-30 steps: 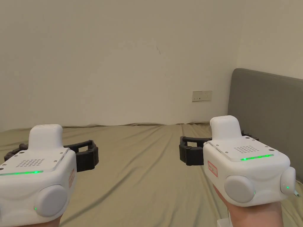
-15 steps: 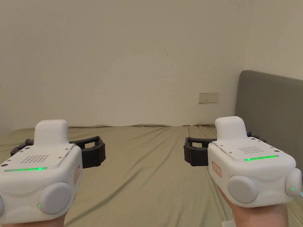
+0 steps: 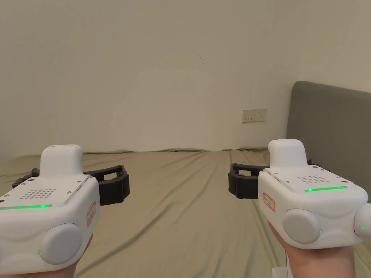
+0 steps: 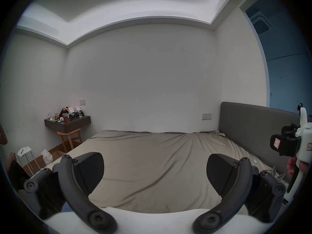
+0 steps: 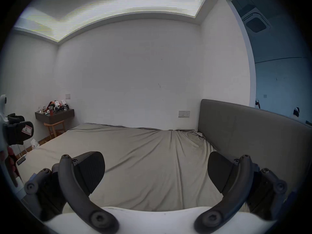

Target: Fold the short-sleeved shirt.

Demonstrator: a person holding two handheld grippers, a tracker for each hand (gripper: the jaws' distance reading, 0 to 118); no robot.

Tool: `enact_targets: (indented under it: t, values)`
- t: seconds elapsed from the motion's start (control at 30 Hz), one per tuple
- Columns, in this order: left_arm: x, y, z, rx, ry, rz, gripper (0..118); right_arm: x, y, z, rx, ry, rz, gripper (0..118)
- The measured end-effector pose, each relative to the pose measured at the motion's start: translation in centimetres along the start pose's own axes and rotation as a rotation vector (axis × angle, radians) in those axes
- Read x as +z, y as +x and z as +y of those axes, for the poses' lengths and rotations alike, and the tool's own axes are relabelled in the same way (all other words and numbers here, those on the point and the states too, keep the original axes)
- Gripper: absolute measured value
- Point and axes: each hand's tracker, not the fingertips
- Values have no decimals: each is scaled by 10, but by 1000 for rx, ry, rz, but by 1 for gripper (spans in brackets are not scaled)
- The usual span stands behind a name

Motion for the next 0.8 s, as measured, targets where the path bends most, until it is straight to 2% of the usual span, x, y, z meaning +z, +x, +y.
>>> enact_targets:
  t: [0.47,0.8]
  values:
    - [-2,-1,-1,22,-1,-48,118,-3,-7,-4,29,-4,-3,118]
    - [-2,2,-3,-12,4,-62,118,-3,-9,-5,37,-8,1,118]
